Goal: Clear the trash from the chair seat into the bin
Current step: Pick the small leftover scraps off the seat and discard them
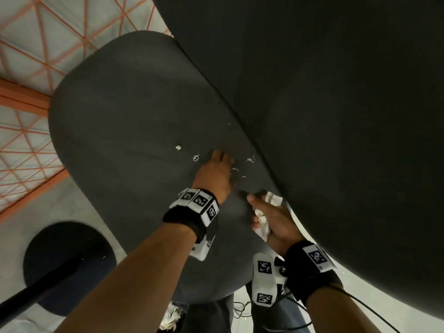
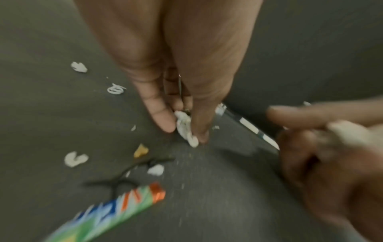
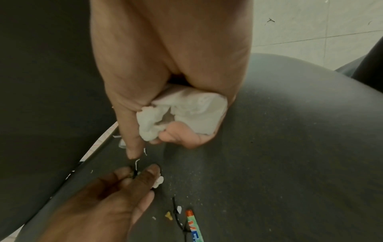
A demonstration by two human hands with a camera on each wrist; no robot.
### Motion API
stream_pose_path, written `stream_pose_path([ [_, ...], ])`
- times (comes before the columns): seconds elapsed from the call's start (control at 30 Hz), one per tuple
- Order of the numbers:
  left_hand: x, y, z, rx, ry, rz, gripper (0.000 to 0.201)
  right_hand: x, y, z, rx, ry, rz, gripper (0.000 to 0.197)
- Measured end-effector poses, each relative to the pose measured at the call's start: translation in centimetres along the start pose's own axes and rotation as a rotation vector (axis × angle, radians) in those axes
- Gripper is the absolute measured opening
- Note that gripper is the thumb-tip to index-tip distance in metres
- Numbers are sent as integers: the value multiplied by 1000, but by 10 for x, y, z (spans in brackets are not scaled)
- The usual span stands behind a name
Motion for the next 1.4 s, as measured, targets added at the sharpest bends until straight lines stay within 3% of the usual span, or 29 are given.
stream_pose_path([
  [0.07, -2, 6, 6, -15, 64, -43, 20, -1, 0, -1, -23, 7, 17, 25],
  [0.13, 0, 15, 14, -20, 84, -3, 12, -2, 0, -3, -44, 2, 44, 20],
  [0.3, -4, 10, 33, -92, -83, 552, 11, 3, 7, -6, -88, -29, 41, 13],
  [0.33, -13, 7, 42, -101, -75, 649, 10, 3, 9, -6, -61, -26, 35, 21],
  [0.43, -36, 9, 67, -36, -37, 803, 8, 6, 19, -6, 68, 63, 10, 69],
  [0.5, -38, 16, 72, -58, 25, 641, 5, 10, 24, -2, 175, 116, -85, 76],
  [0.6, -35, 18, 66, -140, 128, 454, 12, 9, 21, 1, 239, 138, -205, 68],
  [0.7, -36, 16, 60, -67, 160, 474, 16, 5, 15, 3, 268, 171, -274, 62],
  [0.8, -38, 6, 53, 230, 58, 856, 16, 8, 13, 4, 257, 126, -277, 41],
  [0.83, -36, 3, 48, 279, 0, 949, 21, 7, 12, 2, 253, 116, -292, 31],
  [0.87, -33, 1, 40, 243, -49, 968, 25, 5, 7, -2, 221, 98, -291, 28],
  [0.97, -19, 0, 8, -97, -88, 678, 17, 1, -3, -8, 163, 98, -262, 18],
  [1.0, -19, -1, -2, -149, -68, 566, 15, 0, -6, -9, 166, 87, -234, 15],
  [1.1, -31, 4, -27, -91, 8, 275, 36, 0, -9, -8, 148, 81, -161, 17],
  [1.2, -41, 5, -39, -55, 49, 123, 21, 1, -9, -7, 105, 78, -108, 21],
  [1.3, -30, 5, -33, -36, 12, 213, 16, 3, -6, -7, 62, 76, -70, 23],
  [1.4, 12, -10, -10, -223, -119, 396, 17, 1, -2, -11, 40, 95, -32, 25],
])
Point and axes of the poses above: each hand's wrist, its own z-axis away from the middle knuckle, its own y-axis out of the palm, x = y × z, the point moved 3 cm from there along -z, towards the middle knuckle, and after that the axes turned 2 degrees about -z, right-handed, at the moved point
